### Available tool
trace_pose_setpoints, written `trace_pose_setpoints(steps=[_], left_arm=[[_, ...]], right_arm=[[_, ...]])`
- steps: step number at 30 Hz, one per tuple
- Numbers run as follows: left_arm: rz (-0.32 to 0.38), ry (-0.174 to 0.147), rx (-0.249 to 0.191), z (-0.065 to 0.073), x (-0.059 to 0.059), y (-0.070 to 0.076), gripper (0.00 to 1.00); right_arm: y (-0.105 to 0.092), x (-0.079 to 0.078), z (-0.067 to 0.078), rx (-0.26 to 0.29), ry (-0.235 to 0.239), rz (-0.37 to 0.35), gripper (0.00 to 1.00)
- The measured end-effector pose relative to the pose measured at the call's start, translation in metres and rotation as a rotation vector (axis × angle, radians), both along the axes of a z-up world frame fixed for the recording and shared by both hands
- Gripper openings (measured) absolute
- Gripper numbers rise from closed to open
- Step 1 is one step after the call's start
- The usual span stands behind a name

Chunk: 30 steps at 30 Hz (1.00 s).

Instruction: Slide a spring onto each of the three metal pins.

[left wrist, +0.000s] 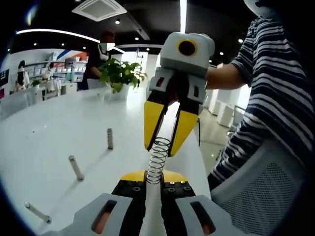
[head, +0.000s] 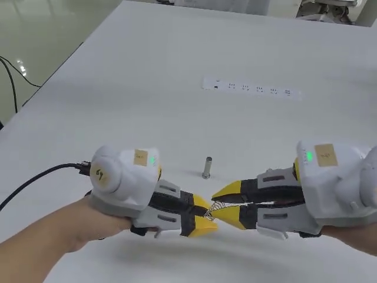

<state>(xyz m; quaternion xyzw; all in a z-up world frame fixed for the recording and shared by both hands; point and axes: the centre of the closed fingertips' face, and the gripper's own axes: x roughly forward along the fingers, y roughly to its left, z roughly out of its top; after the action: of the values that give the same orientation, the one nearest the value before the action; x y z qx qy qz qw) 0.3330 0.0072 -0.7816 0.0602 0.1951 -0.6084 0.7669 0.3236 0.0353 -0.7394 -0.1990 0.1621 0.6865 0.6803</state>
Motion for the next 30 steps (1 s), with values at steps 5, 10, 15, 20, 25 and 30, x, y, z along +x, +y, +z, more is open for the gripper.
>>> trace_pose_setpoints(steps=[5, 10, 15, 20, 25, 30], left_arm=[[0.000, -0.015, 0.018, -0.001, 0.001, 0.001, 0.02], [0.008, -0.016, 0.004, 0.003, 0.003, 0.001, 0.02], [0.009, -0.014, -0.009, 0.006, 0.004, -0.001, 0.02], [0.011, -0.008, -0.005, 0.003, 0.002, 0.001, 0.03], [0.023, 0.012, -0.010, 0.002, 0.001, 0.002, 0.03], [0.049, 0.028, -0.013, 0.003, 0.003, 0.004, 0.06]], right_arm=[[0.004, -0.001, -0.001, 0.011, -0.020, 0.000, 0.08], [0.008, 0.002, 0.002, 0.025, -0.032, -0.006, 0.08], [0.012, 0.003, 0.000, 0.015, -0.045, -0.003, 0.08], [0.011, 0.002, -0.002, 0.010, -0.025, -0.010, 0.08], [0.013, 0.001, -0.002, 0.006, -0.030, -0.007, 0.07], [0.014, 0.001, -0.004, -0.002, -0.034, -0.007, 0.07]])
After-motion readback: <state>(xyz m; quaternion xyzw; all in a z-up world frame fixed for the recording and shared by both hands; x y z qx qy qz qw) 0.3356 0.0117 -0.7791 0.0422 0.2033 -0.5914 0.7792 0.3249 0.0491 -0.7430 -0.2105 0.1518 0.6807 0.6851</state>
